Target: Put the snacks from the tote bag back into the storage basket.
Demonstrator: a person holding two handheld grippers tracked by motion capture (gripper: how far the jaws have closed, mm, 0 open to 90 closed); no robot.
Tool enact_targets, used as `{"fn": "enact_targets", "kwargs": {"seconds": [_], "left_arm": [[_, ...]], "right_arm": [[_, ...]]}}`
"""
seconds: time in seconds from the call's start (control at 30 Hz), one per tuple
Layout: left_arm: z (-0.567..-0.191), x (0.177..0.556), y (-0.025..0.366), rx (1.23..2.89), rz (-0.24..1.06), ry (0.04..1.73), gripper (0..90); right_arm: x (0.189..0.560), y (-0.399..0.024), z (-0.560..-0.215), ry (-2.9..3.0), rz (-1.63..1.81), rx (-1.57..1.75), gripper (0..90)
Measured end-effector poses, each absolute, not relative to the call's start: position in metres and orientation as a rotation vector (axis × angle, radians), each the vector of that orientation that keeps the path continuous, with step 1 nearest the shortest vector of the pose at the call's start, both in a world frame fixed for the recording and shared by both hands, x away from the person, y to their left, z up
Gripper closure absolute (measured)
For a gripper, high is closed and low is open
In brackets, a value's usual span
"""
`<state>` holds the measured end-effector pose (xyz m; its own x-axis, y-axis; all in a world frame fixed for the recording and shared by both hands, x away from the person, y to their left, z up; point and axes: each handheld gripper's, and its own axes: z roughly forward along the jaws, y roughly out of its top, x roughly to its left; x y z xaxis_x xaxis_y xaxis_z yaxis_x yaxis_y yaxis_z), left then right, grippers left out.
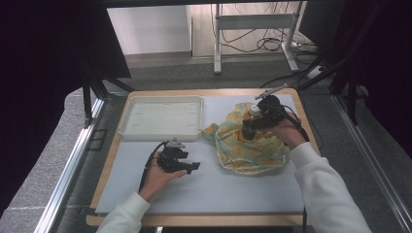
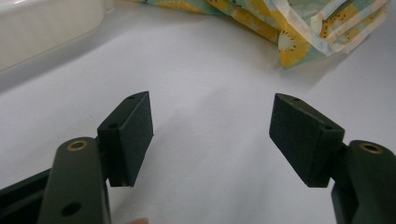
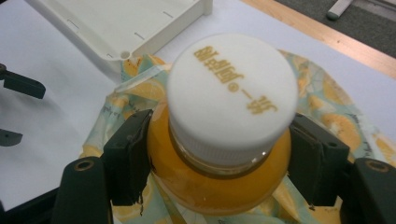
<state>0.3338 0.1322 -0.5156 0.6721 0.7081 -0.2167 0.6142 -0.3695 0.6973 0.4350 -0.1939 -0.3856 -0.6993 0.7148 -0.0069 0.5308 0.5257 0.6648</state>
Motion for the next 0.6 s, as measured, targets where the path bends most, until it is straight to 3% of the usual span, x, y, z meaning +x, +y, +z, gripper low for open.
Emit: {"fn": "enact_targets", "kwargs": {"seconds": [0.6], "left_arm": [[-0.516, 0.334, 0.133, 2.095, 0.159, 1.023, 30.7]], "right_arm": [[0.424, -0.192, -0.352, 2.478, 0.993, 0.989, 30.1]]}}
